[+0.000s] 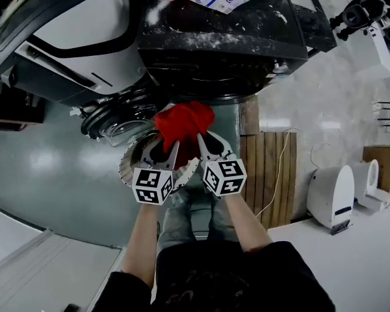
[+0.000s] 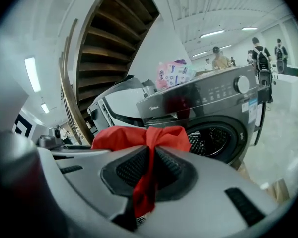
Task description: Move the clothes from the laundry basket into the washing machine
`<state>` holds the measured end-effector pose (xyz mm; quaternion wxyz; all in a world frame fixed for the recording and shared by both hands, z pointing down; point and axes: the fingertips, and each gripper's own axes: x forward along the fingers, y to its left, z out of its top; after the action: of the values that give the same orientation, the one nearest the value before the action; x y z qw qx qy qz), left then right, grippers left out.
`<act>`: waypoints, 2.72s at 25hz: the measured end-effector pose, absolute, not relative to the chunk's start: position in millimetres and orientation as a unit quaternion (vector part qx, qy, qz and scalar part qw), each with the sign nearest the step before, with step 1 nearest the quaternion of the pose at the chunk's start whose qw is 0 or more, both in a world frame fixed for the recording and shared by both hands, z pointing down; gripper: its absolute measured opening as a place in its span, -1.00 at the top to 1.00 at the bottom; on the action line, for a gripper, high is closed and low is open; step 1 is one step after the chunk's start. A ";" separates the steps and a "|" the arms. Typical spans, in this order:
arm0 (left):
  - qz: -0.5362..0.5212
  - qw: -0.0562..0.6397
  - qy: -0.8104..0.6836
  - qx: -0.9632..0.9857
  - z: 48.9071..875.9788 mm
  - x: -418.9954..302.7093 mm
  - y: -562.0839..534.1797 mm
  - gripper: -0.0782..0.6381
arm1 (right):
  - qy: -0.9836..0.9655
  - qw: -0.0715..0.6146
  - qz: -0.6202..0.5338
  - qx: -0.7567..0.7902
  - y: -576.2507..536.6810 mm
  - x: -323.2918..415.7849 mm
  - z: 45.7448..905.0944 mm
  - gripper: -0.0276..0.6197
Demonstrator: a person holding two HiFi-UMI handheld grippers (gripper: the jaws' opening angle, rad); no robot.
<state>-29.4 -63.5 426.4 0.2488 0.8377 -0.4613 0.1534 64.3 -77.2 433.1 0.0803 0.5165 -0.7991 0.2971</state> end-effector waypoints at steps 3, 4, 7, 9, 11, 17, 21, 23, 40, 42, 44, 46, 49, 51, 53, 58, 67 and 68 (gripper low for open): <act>0.157 0.237 -0.447 0.848 417.2 12.4 -74.4 0.46 | -0.796 0.075 0.289 0.527 -83.0 104.9 424.2 0.77; 0.159 0.233 -0.443 0.851 414.6 25.8 -77.7 0.46 | -0.796 0.073 0.286 0.529 -85.4 118.4 421.5 0.77; 0.164 0.224 -0.435 0.857 407.4 64.1 -85.1 0.46 | -0.797 0.070 0.278 0.532 -92.3 158.0 414.5 0.77; 0.166 0.219 -0.434 0.858 404.1 88.6 -87.3 0.46 | -0.799 0.068 0.272 0.532 -94.9 182.5 410.2 0.77; 0.167 0.217 -0.435 0.858 402.3 111.2 -88.9 0.46 | -0.802 0.065 0.268 0.530 -96.2 203.9 406.8 0.77; 0.166 0.203 -0.438 0.860 389.9 166.1 -95.8 0.46 | -0.807 0.052 0.262 0.527 -103.9 257.0 396.4 0.77; 0.160 0.199 -0.436 0.863 378.1 187.5 -103.1 0.46 | -0.807 0.048 0.254 0.532 -110.3 280.5 383.7 0.77; 0.158 0.195 -0.434 0.865 373.0 193.5 -106.1 0.46 | -0.806 0.045 0.250 0.535 -112.1 286.2 377.9 0.77; 0.124 0.198 -0.410 0.882 360.5 167.1 -125.1 0.46 | -0.794 0.049 0.231 0.560 -123.4 254.5 361.9 0.77; 0.121 0.198 -0.406 0.884 360.3 161.2 -125.3 0.46 | -0.792 0.051 0.229 0.563 -123.5 248.8 361.0 0.77; 0.115 0.200 -0.404 0.885 359.3 156.6 -125.7 0.46 | -0.791 0.051 0.224 0.568 -123.0 244.3 359.1 0.77; 0.109 0.200 -0.400 0.888 357.0 156.4 -128.3 0.46 | -0.789 0.051 0.219 0.572 -124.1 242.2 355.9 0.77; 0.105 0.190 -0.390 0.895 347.8 165.1 -135.0 0.46 | -0.784 0.044 0.215 0.580 -130.2 247.7 347.7 0.77; 0.102 0.187 -0.384 0.899 340.8 173.3 -140.2 0.46 | -0.781 0.039 0.215 0.585 -134.4 255.2 340.5 0.77; 0.099 0.184 -0.380 0.901 334.1 181.2 -144.2 0.46 | -0.779 0.036 0.214 0.588 -136.5 262.8 333.8 0.77; 0.090 0.177 -0.377 0.905 314.8 202.5 -156.2 0.46 | -0.777 0.026 0.208 0.593 -146.2 284.8 315.0 0.77; 0.096 0.166 -0.386 0.903 307.6 205.3 -173.6 0.46 | -0.787 0.024 0.207 0.581 -163.3 289.8 309.1 0.77; 0.096 0.167 -0.387 0.902 310.5 203.5 -175.4 0.46 | -0.788 0.025 0.208 0.579 -165.6 288.3 311.9 0.77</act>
<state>203.5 -175.4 310.5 0.1671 0.9016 -0.3874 0.0958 288.3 -165.6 311.9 0.0247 0.5789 -0.7879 0.2085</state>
